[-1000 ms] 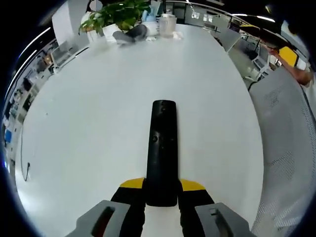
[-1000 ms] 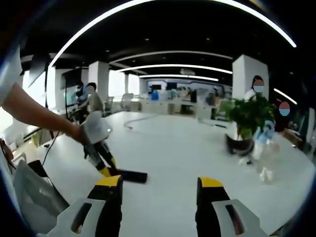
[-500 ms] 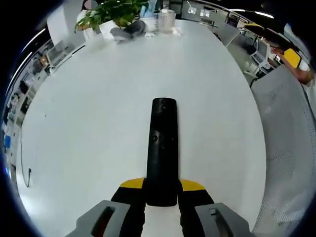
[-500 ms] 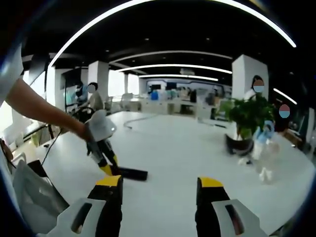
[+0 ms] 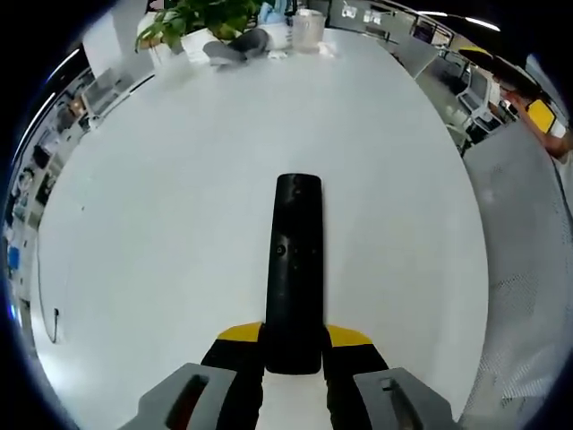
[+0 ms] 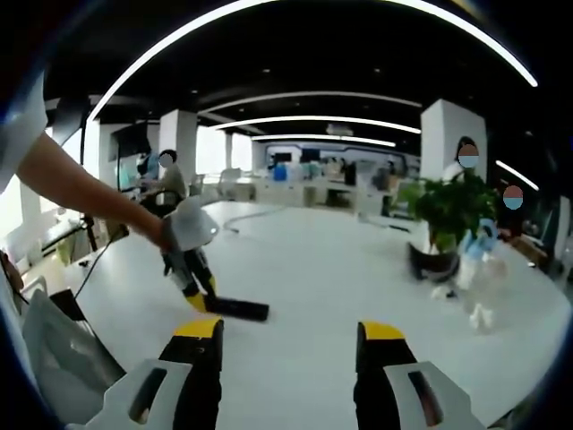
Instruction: Press the specified remote control buttons in sequence, fully releasing each button before pressing the next.
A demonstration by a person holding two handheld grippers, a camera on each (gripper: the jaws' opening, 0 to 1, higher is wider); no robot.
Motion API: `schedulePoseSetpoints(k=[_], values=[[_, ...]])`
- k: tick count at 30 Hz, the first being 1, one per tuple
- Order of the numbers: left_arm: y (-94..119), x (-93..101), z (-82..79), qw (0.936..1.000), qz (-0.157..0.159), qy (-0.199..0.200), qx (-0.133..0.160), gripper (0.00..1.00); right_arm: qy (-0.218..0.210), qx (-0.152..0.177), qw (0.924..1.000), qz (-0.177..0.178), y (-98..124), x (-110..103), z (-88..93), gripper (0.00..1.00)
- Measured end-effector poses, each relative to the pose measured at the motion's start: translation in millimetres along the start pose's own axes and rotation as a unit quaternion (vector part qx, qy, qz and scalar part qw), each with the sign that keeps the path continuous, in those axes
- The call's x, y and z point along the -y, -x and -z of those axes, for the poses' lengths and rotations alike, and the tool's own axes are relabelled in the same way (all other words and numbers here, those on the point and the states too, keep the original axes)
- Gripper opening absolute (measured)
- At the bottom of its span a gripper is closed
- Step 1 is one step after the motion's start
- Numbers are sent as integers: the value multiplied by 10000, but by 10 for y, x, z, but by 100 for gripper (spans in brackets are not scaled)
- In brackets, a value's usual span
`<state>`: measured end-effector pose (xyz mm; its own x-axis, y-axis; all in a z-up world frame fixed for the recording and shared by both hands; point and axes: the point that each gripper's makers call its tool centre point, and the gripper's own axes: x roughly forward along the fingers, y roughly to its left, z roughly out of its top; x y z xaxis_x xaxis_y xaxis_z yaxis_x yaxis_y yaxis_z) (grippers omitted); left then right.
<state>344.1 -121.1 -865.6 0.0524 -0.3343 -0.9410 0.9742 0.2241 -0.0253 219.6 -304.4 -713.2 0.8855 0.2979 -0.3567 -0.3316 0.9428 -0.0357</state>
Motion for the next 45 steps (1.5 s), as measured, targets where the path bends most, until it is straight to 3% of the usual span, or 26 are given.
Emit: schedulePoseSetpoints(k=[45], values=[[-8, -418, -10, 9992, -13, -37, -407, 24, 80, -95, 9999, 28, -14, 2, 34, 57]])
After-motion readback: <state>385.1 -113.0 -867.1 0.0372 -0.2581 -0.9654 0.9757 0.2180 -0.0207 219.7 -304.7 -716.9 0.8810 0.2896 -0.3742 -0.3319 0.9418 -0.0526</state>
